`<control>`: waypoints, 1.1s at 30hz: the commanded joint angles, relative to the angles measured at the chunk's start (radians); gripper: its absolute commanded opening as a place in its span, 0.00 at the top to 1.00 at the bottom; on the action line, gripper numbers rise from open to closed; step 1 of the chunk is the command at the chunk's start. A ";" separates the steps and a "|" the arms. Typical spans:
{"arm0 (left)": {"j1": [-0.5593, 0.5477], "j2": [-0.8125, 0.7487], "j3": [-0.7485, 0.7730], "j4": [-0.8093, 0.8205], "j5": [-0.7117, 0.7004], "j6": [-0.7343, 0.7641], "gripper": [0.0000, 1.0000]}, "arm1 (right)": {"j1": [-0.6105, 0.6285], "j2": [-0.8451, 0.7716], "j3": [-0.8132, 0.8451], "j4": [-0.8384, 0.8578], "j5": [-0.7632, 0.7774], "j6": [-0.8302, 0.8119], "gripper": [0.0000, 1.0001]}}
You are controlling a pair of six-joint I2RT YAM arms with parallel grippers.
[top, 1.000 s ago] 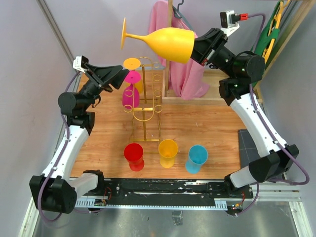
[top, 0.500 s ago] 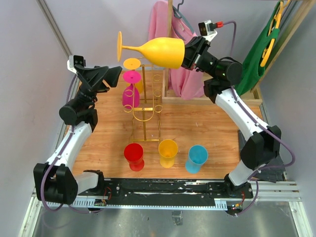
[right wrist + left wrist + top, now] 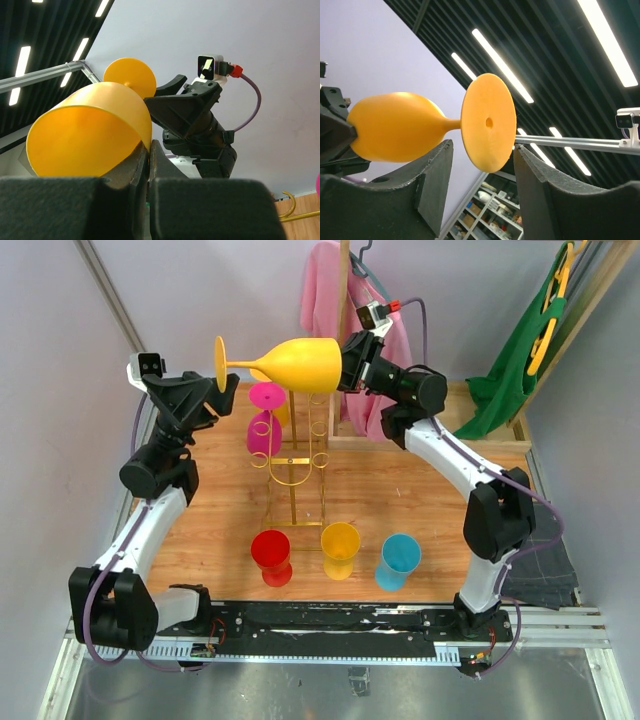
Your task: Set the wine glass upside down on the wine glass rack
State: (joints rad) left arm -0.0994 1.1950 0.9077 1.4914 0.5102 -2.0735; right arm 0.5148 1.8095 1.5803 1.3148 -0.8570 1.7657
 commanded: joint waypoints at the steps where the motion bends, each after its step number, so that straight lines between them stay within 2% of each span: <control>1: 0.004 -0.004 0.042 0.071 -0.015 -0.241 0.47 | 0.031 0.016 0.059 0.107 -0.014 0.042 0.99; 4: 0.004 -0.002 0.042 0.074 -0.019 -0.243 0.61 | 0.033 0.028 0.058 0.122 -0.011 0.055 0.99; 9: 0.004 0.004 0.048 0.081 -0.019 -0.246 0.77 | 0.034 0.034 0.055 0.132 -0.016 0.061 0.99; 11: 0.004 0.005 0.053 0.081 -0.017 -0.246 0.95 | 0.033 0.034 0.051 0.133 -0.019 0.061 0.99; 12: 0.004 0.006 0.056 0.080 -0.016 -0.246 0.99 | 0.032 0.034 0.051 0.134 -0.020 0.063 0.99; 16: 0.004 0.007 0.081 0.081 -0.015 -0.243 1.00 | 0.031 0.039 0.056 0.138 -0.022 0.064 0.96; 20: 0.004 0.007 0.108 0.078 -0.019 -0.241 1.00 | 0.030 0.042 0.056 0.144 -0.013 0.070 0.77; 21: 0.004 0.007 0.115 0.080 -0.022 -0.240 1.00 | 0.029 0.042 0.056 0.145 -0.013 0.070 0.67; 22: 0.004 0.008 0.120 0.082 -0.025 -0.239 1.00 | 0.027 0.041 0.057 0.144 -0.013 0.071 0.63; 25: 0.004 0.015 0.139 0.085 -0.030 -0.234 1.00 | 0.021 0.038 0.066 0.144 -0.016 0.077 0.58; 33: 0.015 0.034 0.214 0.081 -0.042 -0.228 1.00 | -0.018 -0.008 0.030 0.112 -0.040 0.053 0.55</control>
State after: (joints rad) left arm -0.1001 1.2201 1.0534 1.5143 0.5083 -2.0739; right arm 0.5205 1.8572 1.6108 1.3823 -0.8639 1.8351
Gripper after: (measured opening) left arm 0.031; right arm 0.446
